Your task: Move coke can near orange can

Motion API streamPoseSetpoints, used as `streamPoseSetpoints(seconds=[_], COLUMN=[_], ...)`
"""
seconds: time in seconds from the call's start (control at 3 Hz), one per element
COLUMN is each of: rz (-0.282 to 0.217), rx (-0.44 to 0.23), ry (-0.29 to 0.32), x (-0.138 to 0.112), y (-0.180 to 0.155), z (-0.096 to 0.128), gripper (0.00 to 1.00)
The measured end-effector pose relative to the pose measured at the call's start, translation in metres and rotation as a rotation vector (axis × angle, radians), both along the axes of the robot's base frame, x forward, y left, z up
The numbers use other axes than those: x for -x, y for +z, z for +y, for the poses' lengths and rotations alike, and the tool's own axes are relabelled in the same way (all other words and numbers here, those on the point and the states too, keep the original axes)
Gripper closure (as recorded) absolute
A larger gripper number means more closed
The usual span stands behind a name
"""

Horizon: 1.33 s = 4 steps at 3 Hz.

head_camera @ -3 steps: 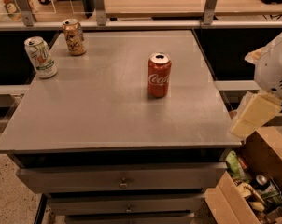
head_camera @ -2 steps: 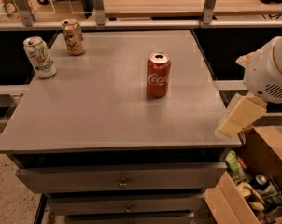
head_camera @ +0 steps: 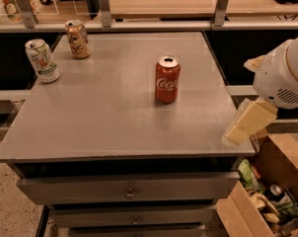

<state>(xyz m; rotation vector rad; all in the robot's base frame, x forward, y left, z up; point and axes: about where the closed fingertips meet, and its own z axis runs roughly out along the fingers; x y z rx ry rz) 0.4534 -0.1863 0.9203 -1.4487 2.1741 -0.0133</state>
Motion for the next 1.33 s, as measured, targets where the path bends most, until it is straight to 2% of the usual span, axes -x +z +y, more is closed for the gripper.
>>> streamPoseSetpoints(seconds=[0.67, 1.0, 1.33], rz=[-0.056, -0.059, -0.031], rx=[-0.217, -0.281, -0.314], ry=[0.115, 0.15, 0.167], x=[-0.046, -0.072, -0.1], y=[0.022, 0.025, 0.019], z=[0.048, 0.073, 0.097], gripper=[0.0, 0.0, 0.0])
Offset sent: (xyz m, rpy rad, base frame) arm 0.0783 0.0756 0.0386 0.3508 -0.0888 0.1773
